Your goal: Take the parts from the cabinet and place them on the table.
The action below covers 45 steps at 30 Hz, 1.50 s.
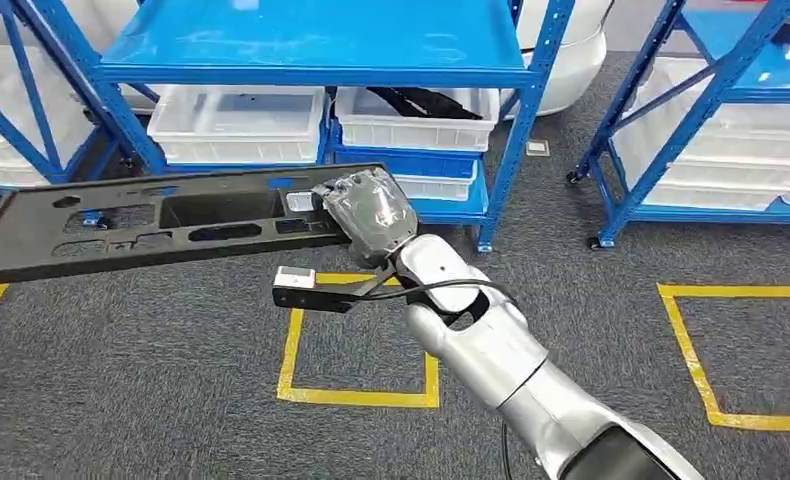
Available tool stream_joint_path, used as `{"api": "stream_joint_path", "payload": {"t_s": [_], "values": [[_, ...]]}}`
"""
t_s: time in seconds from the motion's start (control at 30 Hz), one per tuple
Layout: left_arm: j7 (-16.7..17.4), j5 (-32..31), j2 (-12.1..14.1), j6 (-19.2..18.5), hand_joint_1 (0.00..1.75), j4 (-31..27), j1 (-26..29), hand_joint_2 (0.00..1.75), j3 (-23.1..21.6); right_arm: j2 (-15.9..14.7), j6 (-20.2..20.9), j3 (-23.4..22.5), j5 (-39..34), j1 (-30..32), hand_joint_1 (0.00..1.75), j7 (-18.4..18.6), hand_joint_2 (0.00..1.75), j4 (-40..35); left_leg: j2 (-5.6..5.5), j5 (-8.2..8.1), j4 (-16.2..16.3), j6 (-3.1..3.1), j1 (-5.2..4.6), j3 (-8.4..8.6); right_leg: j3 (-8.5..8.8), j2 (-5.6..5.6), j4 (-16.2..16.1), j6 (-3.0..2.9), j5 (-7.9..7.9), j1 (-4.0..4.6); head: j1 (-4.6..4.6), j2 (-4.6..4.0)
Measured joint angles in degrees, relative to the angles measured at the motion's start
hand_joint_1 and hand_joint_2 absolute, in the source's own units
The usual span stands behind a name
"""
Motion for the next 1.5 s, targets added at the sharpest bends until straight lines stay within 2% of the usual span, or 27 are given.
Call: {"api": "stream_joint_path", "payload": {"t_s": [0.03,0.07,0.1,0.2,0.23,0.27,0.33,0.4,0.43,0.5,0.53,0.57,0.6,0.73,0.77,0.83,0.9,1.13,1.17,1.2,1.23,1.27,1.3,1.33,1.37,1.43,1.5], "values": [[0.0,0.0,0.0,0.0,0.0,0.0,0.0,1.75,0.0,0.0,0.0,0.0,0.0,0.0,1.75,0.0,1.75,0.0,-0.66,0.15,0.1,-0.42,0.27,-0.11,3.03,0.65,-5.6,0.95,1.96,-0.67,0.0,0.0],[0.0,0.0,0.0,0.0,0.0,0.0,-0.1,1.75,0.0,0.0,0.0,0.1,0.0,-0.1,1.75,0.0,1.75,0.0,-1.22,0.26,0.2,-0.96,0.32,-0.31,5.24,2.58,-9.9,1.48,2.78,-1.34,0.02,0.0],[0.0,0.0,0.0,0.0,0.0,0.0,-0.1,1.75,0.1,0.0,0.0,0.1,0.0,-0.1,1.75,0.0,1.75,0.0,-1.76,0.31,0.4,-1.58,0.2,-0.71,5.58,3.63,-10.8,1.19,2.7,-0.9,-0.02,0.0],[0.1,-0.1,-0.1,0.2,0.0,0.0,0.4,1.75,0.1,0.3,0.1,0.2,0.4,-0.1,1.75,0.0,1.75,0.0,-2.78,1.37,-0.7,-3.11,0.76,-1.0,5.38,2.44,-10.5,-0.02,3.3,-0.29,-0.09,0.0],[0.1,-0.1,-0.1,0.2,0.0,0.0,0.6,1.75,0.2,0.4,0.1,0.3,0.4,-0.1,1.75,0.0,1.75,0.0,-3.11,1.59,-0.6,-3.42,0.96,-1.23,5.39,1.93,-10.9,-0.65,3.71,-0.97,-0.17,0.0],[0.2,-0.1,-0.1,0.2,0.0,0.0,0.7,1.75,0.2,0.6,0.2,0.3,0.4,-0.1,1.75,0.0,1.75,0.0,-1.07,0.72,0.2,-3.4,0.96,-1.56,5.47,1.56,-11.0,-1.09,4.0,-1.04,-0.22,0.0],[0.2,-0.1,-0.1,0.2,0.0,0.0,0.6,1.75,0.2,0.8,0.2,0.3,0.4,-0.2,1.75,0.0,1.75,0.0,2.07,-4.35,8.0,-3.45,0.65,-4.7,5.41,0.54,-11.0,-1.91,4.15,-0.45,-0.37,0.0],[0.2,-0.2,-0.1,0.2,0.0,0.0,0.6,1.75,0.2,0.7,0.2,0.3,0.5,0.0,1.75,0.1,1.75,0.0,2.56,-8.03,16.8,-3.5,0.64,-8.32,5.32,-0.64,-11.0,-2.12,4.12,0.16,-0.37,0.0],[0.2,-0.2,-0.1,0.2,0.0,0.0,0.6,1.75,0.2,0.7,0.3,0.4,0.5,0.0,1.75,0.1,1.75,0.0,2.63,-8.22,18.4,-3.47,0.64,-8.84,5.28,-1.21,-11.0,-2.12,4.12,0.35,-0.35,0.0],[0.2,-0.2,-0.1,0.2,0.0,0.0,0.6,1.75,0.2,0.7,0.3,0.5,0.5,0.0,1.75,0.1,1.75,0.0,2.84,-5.6,13.7,-3.11,0.59,-5.86,5.29,-2.17,-11.0,-2.12,4.11,0.5,-0.37,0.0],[0.2,-0.2,-0.1,0.2,0.0,0.0,0.6,1.75,0.2,0.9,0.3,0.5,0.5,-0.1,1.75,0.1,1.75,0.0,3.47,-3.28,8.1,-2.78,0.51,-2.49,5.36,-2.7,-11.0,-2.1,4.1,0.57,-0.37,0.0],[0.2,-0.2,-0.1,0.2,0.0,-0.1,0.5,1.75,0.2,0.9,0.3,0.5,0.5,-0.2,1.75,0.1,1.75,0.0,5.27,-1.66,3.0,-2.31,0.29,0.68,5.43,-3.06,-11.0,-2.08,4.09,0.69,-0.37,0.0],[0.2,-0.2,-0.1,0.2,0.0,-0.1,0.3,1.75,0.2,1.0,0.3,0.5,0.5,-0.3,1.75,0.1,1.75,0.0,6.84,-2.23,1.3,-2.19,-0.52,1.45,5.23,-3.46,-10.9,-1.96,4.02,1.47,-0.39,0.0],[0.2,-0.3,-0.1,0.2,0.0,-0.1,0.3,1.75,0.2,1.0,0.3,0.5,0.5,-0.5,1.75,0.1,1.75,0.0,4.33,-1.29,0.6,-0.92,-0.77,0.8,5.51,-5.26,-11.5,-1.03,4.23,1.63,-0.17,0.0],[0.2,-0.4,-0.1,0.2,0.0,-0.1,0.3,1.75,0.2,1.0,0.3,0.5,0.5,-0.5,1.75,0.1,1.75,0.0,3.94,-0.7,-0.1,-0.47,-0.07,1.21,4.72,-4.19,-10.8,-0.78,3.61,1.65,0.0,0.0],[0.2,-0.7,-0.2,0.2,0.0,-0.1,0.2,1.75,0.2,0.6,0.4,0.5,0.6,-0.6,1.75,0.1,1.75,-0.1,3.07,-0.21,-0.6,0.24,-0.28,1.04,2.08,-0.99,-4.3,-1.58,0.0,1.35,0.13,0.0],[0.2,-0.8,-0.2,0.2,0.0,-0.1,0.1,1.75,0.2,0.2,0.6,0.5,0.7,-0.3,1.75,0.2,1.75,-0.1,1.86,-0.02,-0.5,0.39,-0.38,0.69,-1.85,-0.39,3.9,-1.96,-3.1,1.33,0.37,0.0],[0.2,-0.8,-0.2,0.2,0.0,-0.1,0.1,1.75,0.2,0.2,0.6,0.5,0.7,-0.2,1.75,0.2,1.75,-0.1,1.74,-0.01,-0.5,0.39,-0.39,0.66,-2.19,-0.35,4.6,-1.96,-3.32,1.33,0.39,0.0],[0.2,-0.8,-0.2,0.2,0.0,-0.1,0.1,1.75,0.2,0.1,0.7,0.5,0.7,-0.1,1.75,0.2,1.75,-0.1,1.46,0.06,-0.5,0.39,-0.44,0.58,-2.89,-0.3,6.0,-1.93,-3.68,1.34,0.37,0.0],[0.2,-0.9,-0.2,0.2,0.0,-0.1,0.2,1.75,0.2,-0.2,0.8,0.5,0.9,0.1,1.75,0.4,1.75,0.0,-0.1,0.38,-0.5,0.3,-0.66,0.33,-2.3,-0.07,4.5,-1.2,-2.23,1.37,0.39,0.0],[0.3,-0.9,-0.2,0.2,0.0,-0.1,0.2,1.75,0.2,-0.2,0.9,0.5,0.9,0.1,1.75,0.4,1.75,-0.1,-0.64,0.46,-0.5,0.18,-0.75,0.32,-0.47,0.11,0.9,-0.94,-0.69,1.39,0.35,0.0],[0.5,-1.1,-0.6,0.2,0.0,-0.1,0.2,1.75,0.2,-0.2,0.9,0.5,1.0,0.0,1.75,0.7,1.75,-0.1,-2.1,0.85,-0.5,-0.33,-0.69,0.3,6.1,3.85,-12.0,-1.4,3.3,1.63,0.24,0.0],[0.6,-1.3,-0.6,0.2,0.0,-0.1,0.1,1.75,0.2,-0.2,1.0,0.5,1.3,-0.1,1.75,0.9,1.75,-0.1,-3.24,0.94,-0.6,-1.13,-0.51,0.1,6.03,3.21,-12.4,-2.23,3.83,2.2,0.44,0.0],[0.9,-1.3,-0.6,0.3,0.0,-0.1,0.6,1.75,0.2,0.3,1.1,0.5,1.7,-0.1,1.75,1.0,1.75,-0.5,-3.44,1.49,-0.5,-1.84,-0.36,-0.6,6.75,1.73,-13.5,-3.16,5.33,0.36,0.57,0.0],[0.9,-1.3,-0.7,0.3,0.0,0.0,0.7,1.75,0.2,0.4,1.2,0.5,1.7,0.0,1.75,1.0,1.75,-0.5,1.93,-4.42,8.1,-2.62,-0.4,-4.44,6.81,0.16,-13.7,-3.73,5.73,0.7,0.13,0.0],[0.9,-1.3,-0.7,0.3,0.0,0.0,0.7,1.75,0.2,0.3,1.2,0.5,1.9,0.3,1.75,1.2,1.75,-0.5,2.52,-7.62,16.5,-3.57,0.09,-8.28,6.58,-1.3,-13.7,-3.71,5.71,0.7,-0.02,0.0],[0.9,-1.4,-0.6,0.3,0.0,0.0,0.7,1.75,0.2,0.3,1.3,0.5,1.9,0.6,1.75,1.2,1.75,-0.5,2.97,-5.45,14.0,-4.24,0.8,-6.83,6.45,-2.5,-13.6,-3.63,5.66,0.5,-0.02,0.0]]}}
